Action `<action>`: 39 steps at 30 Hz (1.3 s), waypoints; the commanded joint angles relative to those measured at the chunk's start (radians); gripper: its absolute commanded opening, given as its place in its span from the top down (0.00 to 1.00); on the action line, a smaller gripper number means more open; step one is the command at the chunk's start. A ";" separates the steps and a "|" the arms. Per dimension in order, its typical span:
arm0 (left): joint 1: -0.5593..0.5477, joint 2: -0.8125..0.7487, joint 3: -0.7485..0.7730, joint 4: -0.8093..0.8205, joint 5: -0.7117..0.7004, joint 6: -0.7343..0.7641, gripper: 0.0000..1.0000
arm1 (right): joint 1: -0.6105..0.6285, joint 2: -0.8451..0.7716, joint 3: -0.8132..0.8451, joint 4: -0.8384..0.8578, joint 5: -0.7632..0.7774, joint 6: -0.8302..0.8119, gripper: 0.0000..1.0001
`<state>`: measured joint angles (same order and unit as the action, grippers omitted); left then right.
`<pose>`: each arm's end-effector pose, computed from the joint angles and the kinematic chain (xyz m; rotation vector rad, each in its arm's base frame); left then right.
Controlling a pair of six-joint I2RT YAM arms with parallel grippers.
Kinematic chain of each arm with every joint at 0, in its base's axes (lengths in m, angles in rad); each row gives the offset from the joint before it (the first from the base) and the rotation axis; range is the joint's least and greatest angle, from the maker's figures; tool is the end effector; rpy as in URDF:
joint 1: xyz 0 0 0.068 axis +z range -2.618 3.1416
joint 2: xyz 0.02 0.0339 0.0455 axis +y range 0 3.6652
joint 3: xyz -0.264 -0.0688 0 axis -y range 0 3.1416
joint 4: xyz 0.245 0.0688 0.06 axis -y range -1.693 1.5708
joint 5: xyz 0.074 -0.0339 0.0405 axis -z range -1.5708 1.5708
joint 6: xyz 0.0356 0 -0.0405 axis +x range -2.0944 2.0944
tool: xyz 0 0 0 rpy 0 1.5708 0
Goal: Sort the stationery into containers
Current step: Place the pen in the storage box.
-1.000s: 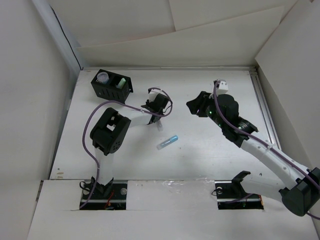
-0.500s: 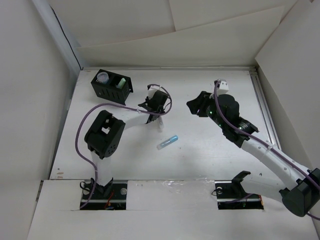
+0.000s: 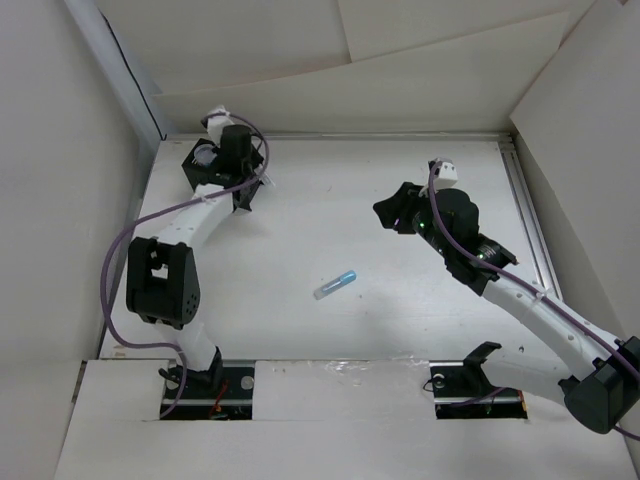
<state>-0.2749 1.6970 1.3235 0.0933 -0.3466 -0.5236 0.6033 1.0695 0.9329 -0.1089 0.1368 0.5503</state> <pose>0.3945 -0.0987 0.3121 -0.4650 1.7809 -0.2397 0.2086 0.1378 0.3445 0.0503 1.8686 0.6872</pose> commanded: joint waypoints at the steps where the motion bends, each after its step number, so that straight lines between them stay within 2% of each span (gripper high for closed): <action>1: 0.054 -0.005 0.109 0.033 -0.014 0.029 0.95 | 0.003 -0.023 0.001 0.046 -0.002 -0.004 0.49; 3: 0.085 0.016 0.170 0.011 -0.035 0.065 0.95 | 0.003 -0.023 0.001 0.046 -0.002 -0.004 0.49; 16: 0.085 0.191 0.401 0.037 -0.258 0.272 0.94 | 0.003 -0.014 -0.008 0.055 -0.002 -0.004 0.49; 29: 0.085 0.220 0.390 0.117 -0.380 0.459 0.94 | 0.003 -0.005 -0.008 0.064 -0.011 -0.004 0.49; 39: 0.085 0.271 0.356 0.171 -0.430 0.517 0.94 | 0.003 -0.014 -0.008 0.064 -0.011 -0.004 0.49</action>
<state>-0.1898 1.9572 1.6756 0.2100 -0.7345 -0.0479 0.6033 1.0698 0.9321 -0.0975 0.1337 0.5503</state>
